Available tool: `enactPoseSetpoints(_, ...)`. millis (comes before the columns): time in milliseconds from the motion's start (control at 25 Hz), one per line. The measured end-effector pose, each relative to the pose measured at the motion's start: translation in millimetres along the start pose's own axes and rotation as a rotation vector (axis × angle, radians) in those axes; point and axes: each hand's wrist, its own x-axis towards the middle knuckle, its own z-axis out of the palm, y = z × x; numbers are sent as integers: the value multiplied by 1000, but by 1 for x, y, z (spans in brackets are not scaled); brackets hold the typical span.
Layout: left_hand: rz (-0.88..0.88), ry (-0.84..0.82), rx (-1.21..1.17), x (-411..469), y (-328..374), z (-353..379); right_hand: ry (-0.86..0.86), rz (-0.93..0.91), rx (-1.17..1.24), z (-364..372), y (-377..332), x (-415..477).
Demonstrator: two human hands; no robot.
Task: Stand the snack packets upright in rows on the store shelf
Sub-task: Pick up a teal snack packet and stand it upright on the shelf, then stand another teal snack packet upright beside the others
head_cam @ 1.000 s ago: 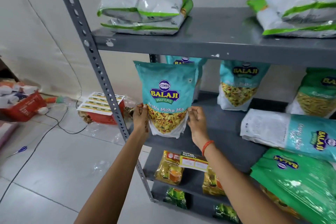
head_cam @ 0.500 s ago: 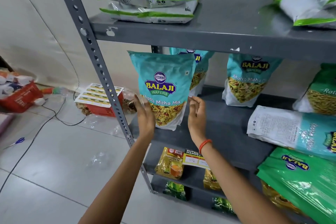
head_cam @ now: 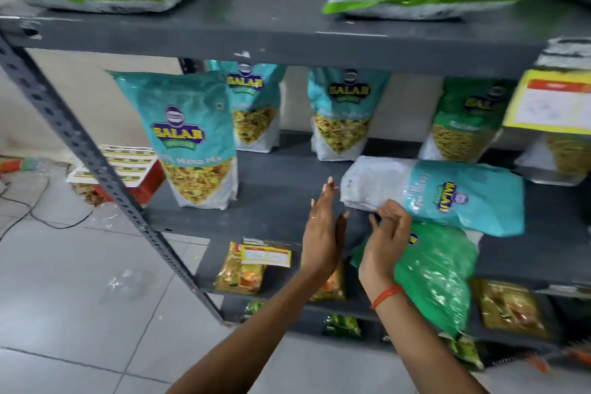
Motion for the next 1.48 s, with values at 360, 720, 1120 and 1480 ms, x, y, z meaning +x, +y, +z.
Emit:
enactPoseSetpoints(360,47,-215,118,24,46,85,215,413,355,-76,-42,65)
enactPoseSetpoints(720,-146,74,-226,63,45,24,-420,482,93,-37,-42,130)
enactPoseSetpoints(1120,-598,84,-547,72,48,-94,-574,244,-255,-5,-70,85)
enactPoseSetpoints(1480,-610,-33,-557,54,58,-121,-656,279,-225,-26,-94,73)
